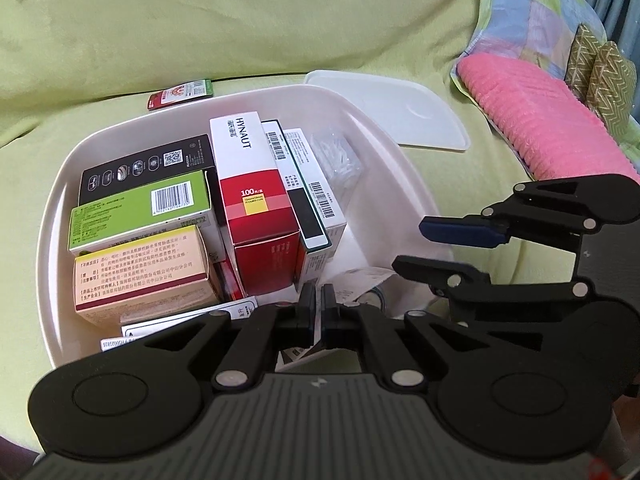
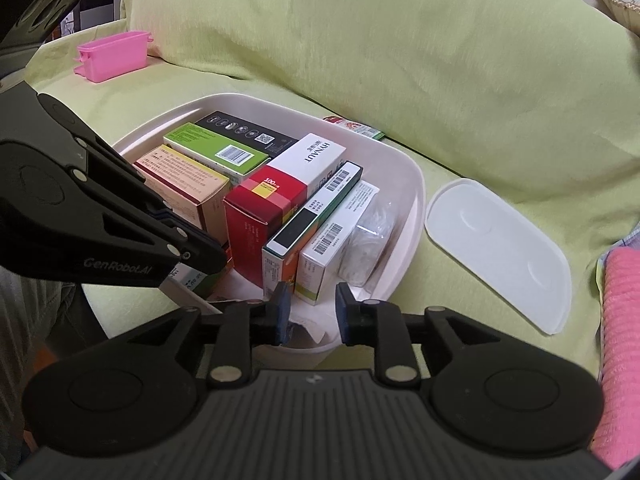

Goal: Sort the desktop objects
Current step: 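Lower the blister card into the bin and open both grippers, then withdraw both grippers up from the bin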

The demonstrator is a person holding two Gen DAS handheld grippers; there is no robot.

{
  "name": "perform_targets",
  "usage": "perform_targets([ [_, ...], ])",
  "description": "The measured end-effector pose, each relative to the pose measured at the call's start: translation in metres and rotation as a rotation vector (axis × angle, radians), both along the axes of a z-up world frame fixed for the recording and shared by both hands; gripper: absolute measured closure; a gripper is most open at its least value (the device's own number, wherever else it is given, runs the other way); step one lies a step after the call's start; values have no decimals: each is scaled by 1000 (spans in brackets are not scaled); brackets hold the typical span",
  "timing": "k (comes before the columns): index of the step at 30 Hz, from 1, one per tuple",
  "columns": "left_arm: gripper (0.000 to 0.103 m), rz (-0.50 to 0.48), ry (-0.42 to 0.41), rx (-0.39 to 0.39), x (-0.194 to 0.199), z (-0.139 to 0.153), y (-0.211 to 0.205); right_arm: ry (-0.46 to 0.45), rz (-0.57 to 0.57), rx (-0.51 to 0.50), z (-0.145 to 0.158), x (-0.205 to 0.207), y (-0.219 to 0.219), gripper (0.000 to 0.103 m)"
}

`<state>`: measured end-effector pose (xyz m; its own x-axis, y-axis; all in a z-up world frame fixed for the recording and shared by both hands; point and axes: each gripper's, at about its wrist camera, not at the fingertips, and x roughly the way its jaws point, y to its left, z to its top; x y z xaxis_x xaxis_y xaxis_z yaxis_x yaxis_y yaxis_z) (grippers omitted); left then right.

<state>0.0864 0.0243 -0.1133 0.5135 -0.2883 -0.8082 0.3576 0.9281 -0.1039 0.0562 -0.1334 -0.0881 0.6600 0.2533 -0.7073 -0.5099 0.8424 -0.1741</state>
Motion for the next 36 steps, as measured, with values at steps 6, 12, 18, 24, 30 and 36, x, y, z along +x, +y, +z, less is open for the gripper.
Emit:
perform_targets([
  [6, 52, 25, -17, 10, -3, 3, 6, 4, -3, -3, -4, -2, 0, 56],
  [12, 50, 38, -5, 13, 0, 1, 11, 3, -10, -3, -4, 1, -1, 44],
  [18, 43, 47, -5, 11, 2, 3, 15, 4, -19, 2, -5, 6, -3, 39],
  [24, 41, 51, -16, 14, 4, 6, 17, -9, -25, 10, -5, 9, -4, 23],
  [30, 39, 63, -15, 5, 9, 7, 22, -39, -45, 32, -3, 15, -6, 7],
  [36, 26, 70, -54, 3, 7, 17, 28, -40, -81, 62, -1, 23, -12, 2],
])
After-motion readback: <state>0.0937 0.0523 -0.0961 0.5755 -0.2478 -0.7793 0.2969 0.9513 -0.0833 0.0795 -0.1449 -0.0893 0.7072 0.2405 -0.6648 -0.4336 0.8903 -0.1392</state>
